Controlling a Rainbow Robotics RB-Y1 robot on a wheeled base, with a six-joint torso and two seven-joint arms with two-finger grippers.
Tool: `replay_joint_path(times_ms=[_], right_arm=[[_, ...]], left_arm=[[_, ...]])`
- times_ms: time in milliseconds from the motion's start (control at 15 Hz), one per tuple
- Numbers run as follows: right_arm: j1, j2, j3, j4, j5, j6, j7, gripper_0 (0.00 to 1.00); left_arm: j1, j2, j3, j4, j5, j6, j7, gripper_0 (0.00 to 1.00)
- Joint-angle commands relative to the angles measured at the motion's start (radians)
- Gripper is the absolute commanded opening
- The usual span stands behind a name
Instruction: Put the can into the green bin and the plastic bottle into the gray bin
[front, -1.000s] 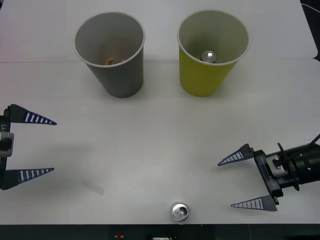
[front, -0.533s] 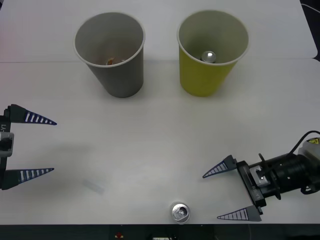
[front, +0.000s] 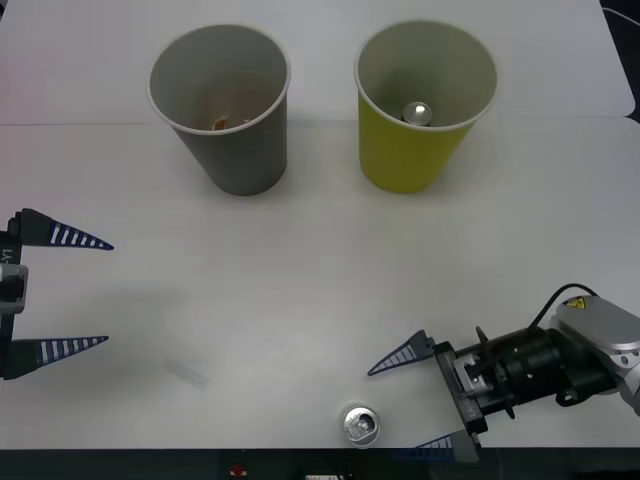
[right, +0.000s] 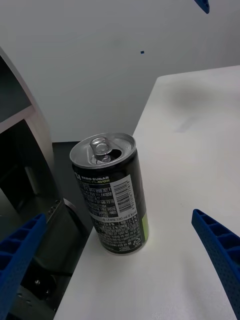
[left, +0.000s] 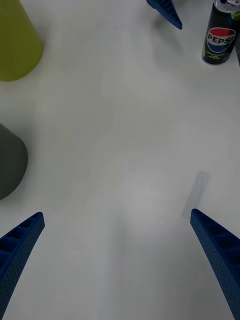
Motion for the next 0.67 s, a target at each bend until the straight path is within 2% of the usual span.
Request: replay_joint_path(times_ms=[67, 533, 600, 667], right_arm=[[0.002, 0.034, 0.026, 0.000, -0.001, 0.040, 0.009, 1.00], [0.008, 0.090, 0.063, 0.000, -0.001, 0.110, 0.038, 1.00], [0.008, 0.094, 0.063, 0.000, -0.001, 0.112, 0.044, 0.71], [0.008, 0.097, 0.063, 0.000, -0.001, 0.112, 0.049, 0.28]], left_arm=[[0.000, 0.000, 0.000, 0.000, 0.000, 0.000, 0.000, 1.00], [0.000, 0.000, 0.000, 0.000, 0.000, 0.000, 0.000, 1.00], [0.000, 0.000, 0.000, 0.000, 0.000, 0.000, 0.000, 1.00], [0.000, 0.000, 0.000, 0.000, 0.000, 0.000, 0.000, 1.00]])
